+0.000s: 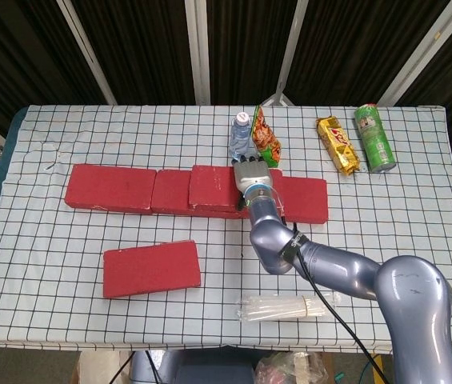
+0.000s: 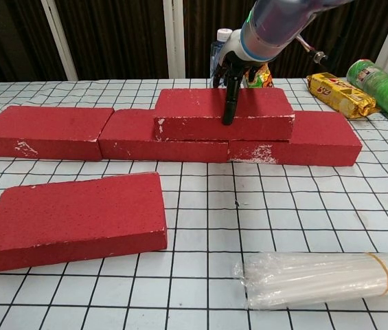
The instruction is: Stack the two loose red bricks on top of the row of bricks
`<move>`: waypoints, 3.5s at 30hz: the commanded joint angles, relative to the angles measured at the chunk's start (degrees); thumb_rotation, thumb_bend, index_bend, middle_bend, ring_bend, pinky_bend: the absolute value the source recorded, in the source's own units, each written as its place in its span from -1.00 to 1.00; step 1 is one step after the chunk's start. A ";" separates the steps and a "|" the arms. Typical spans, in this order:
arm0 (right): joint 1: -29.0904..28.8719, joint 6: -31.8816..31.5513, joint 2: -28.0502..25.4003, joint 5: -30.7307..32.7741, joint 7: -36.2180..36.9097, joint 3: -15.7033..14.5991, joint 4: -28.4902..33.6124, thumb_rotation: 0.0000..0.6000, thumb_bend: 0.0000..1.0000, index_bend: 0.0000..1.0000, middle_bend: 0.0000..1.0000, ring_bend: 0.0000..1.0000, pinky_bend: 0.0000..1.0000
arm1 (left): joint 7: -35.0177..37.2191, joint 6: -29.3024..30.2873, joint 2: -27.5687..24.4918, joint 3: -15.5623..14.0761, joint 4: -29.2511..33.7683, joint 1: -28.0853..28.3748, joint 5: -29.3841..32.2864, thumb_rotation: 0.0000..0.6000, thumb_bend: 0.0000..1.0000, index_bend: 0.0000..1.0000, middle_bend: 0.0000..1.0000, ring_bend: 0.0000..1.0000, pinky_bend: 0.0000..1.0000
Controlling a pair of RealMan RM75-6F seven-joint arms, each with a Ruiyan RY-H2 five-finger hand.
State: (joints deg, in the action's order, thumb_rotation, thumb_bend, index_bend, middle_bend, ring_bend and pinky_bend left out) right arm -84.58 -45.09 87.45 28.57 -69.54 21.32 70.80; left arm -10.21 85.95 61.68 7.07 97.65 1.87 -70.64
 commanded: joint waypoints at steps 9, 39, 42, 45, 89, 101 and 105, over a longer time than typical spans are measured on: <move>0.79 -0.68 -0.68 -1.17 0.94 1.41 1.29 1.00 -0.73 -0.93 -1.00 -1.00 -1.00 | 0.14 -0.02 -0.07 0.03 0.02 -0.05 0.11 1.00 -1.00 -0.85 -0.96 -1.00 -1.00; 54.82 -18.90 -37.92 -80.28 53.67 -4.71 49.86 1.00 -0.74 -0.95 -1.00 -1.00 -1.00 | 2.26 -0.95 1.01 -2.56 0.55 0.84 -6.89 1.00 -1.00 -0.86 -0.98 -1.00 -1.00; 63.90 -26.52 -36.74 -91.68 58.85 -11.15 47.85 1.00 -0.73 -0.95 -1.00 -1.00 -1.00 | 2.35 -2.52 1.08 -3.37 2.29 1.18 -7.04 1.00 -1.00 -0.90 -1.00 -1.00 -1.00; 68.90 -31.50 -35.12 -99.66 61.97 -15.09 43.64 1.00 -0.73 -0.95 -1.00 -1.00 -1.00 | -2.12 -4.01 -0.15 -3.74 4.79 1.95 -6.09 1.00 -1.00 -0.93 -1.00 -1.00 -1.00; 79.63 -39.35 -21.58 -114.71 66.34 -21.12 28.28 1.00 -0.73 -0.95 -1.00 -1.00 -1.00 | -50.35 -9.48 16.69 0.45 30.45 36.54 40.30 1.00 -1.00 -1.00 -1.00 -1.00 -1.00; 79.85 -38.96 -21.44 -114.78 66.39 -20.69 28.15 1.00 -0.74 -0.95 -1.00 -1.00 -1.00 | -49.45 -8.00 18.59 -1.64 28.55 39.36 41.78 1.00 -1.00 -1.00 -1.00 -1.00 -1.00; 79.99 -39.02 -21.44 -114.74 66.44 -20.52 28.11 1.00 -0.73 -0.95 -1.00 -1.00 -1.00 | -48.75 -8.10 19.21 -2.22 27.67 39.99 42.10 1.00 -1.00 -1.00 -1.00 -1.00 -1.00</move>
State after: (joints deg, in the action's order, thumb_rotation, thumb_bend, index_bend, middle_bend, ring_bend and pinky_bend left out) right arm -4.59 -84.11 66.00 -86.17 -3.10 0.79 98.91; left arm -59.04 77.89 80.80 4.93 125.39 41.78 -28.60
